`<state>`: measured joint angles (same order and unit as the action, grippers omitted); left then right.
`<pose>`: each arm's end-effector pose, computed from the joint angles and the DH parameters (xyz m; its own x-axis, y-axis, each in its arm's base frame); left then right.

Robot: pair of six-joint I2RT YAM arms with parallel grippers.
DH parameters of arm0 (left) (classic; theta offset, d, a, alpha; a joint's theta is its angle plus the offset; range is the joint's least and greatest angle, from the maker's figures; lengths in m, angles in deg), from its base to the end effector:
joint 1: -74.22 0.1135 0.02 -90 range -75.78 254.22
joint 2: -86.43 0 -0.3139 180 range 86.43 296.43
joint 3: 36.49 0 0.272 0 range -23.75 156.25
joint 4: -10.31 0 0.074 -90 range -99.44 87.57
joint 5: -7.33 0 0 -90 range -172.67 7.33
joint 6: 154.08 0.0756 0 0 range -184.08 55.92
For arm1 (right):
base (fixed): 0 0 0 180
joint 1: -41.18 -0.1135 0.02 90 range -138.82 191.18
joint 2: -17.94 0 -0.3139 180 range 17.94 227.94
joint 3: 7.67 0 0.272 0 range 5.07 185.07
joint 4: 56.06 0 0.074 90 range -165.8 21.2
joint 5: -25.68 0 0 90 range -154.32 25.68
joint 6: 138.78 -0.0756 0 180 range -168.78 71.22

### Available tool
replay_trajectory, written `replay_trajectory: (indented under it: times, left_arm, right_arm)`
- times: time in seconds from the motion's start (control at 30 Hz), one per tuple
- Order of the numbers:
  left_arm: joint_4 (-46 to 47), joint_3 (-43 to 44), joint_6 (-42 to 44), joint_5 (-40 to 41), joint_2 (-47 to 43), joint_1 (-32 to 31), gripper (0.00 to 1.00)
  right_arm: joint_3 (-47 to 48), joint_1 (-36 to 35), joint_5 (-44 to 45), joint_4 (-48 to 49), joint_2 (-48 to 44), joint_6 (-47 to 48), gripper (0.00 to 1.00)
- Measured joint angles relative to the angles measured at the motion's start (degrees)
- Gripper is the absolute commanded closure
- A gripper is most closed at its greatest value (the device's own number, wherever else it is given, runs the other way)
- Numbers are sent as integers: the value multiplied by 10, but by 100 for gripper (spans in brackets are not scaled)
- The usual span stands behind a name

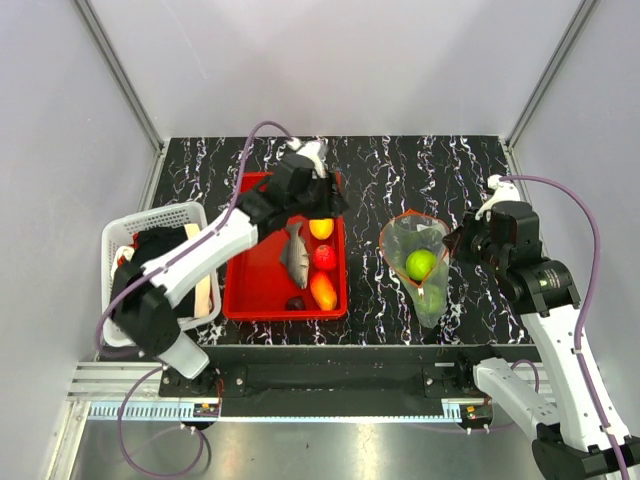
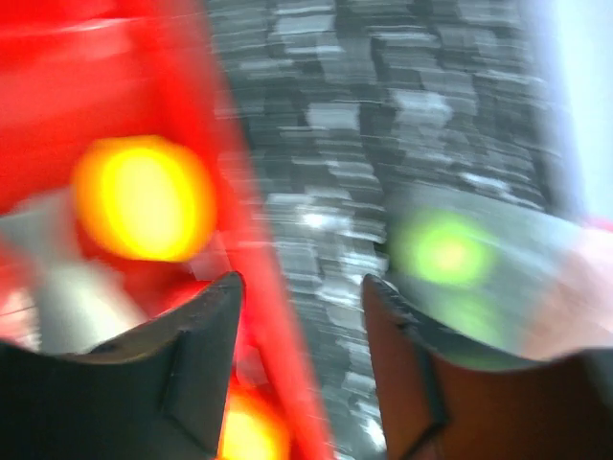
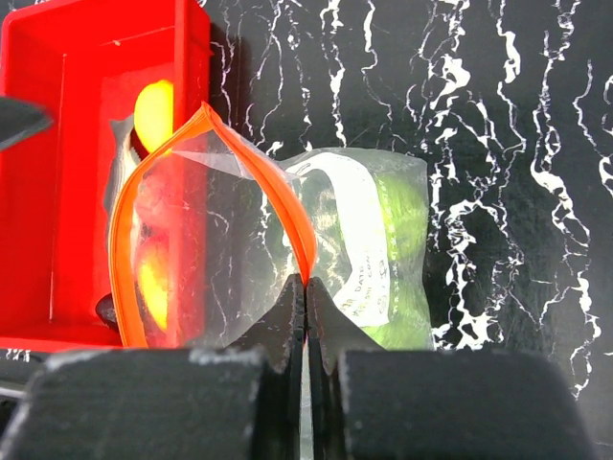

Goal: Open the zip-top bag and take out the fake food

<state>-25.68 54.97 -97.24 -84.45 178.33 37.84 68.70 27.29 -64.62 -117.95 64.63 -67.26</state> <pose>0.3390 -0.2526 0.3363 -0.7355 -0.1372 -0.6635 0.2516 0.8539 -0.4555 0.1626 0.0406 0.3969 -0.5682 0.1860 -0.8016 -0.0677 0.9602 0.2708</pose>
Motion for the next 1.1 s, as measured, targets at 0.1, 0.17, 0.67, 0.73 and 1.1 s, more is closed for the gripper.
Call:
replay_trajectory:
  times: [0.1, 0.17, 0.67, 0.73, 1.1]
  left_arm:
    - [30, 31, -11, -30, -40, -84, 64]
    - [52, 70, -16, -50, -36, -139, 79]
    - [26, 174, -108, -27, 161, -249, 91]
    - [17, 178, -127, -18, 176, -252, 89]
    - [-36, 210, -234, 45, 219, -276, 82]
  right_arm:
    - [-2, 0, -5, 1, 1, 0, 100]
    - [-5, 0, -8, 0, 2, 0, 100]
    - [-3, 0, 5, -6, -2, -23, 100]
    - [-3, 0, 13, -7, -8, -31, 100]
    - [-17, 0, -12, 11, -28, -108, 100]
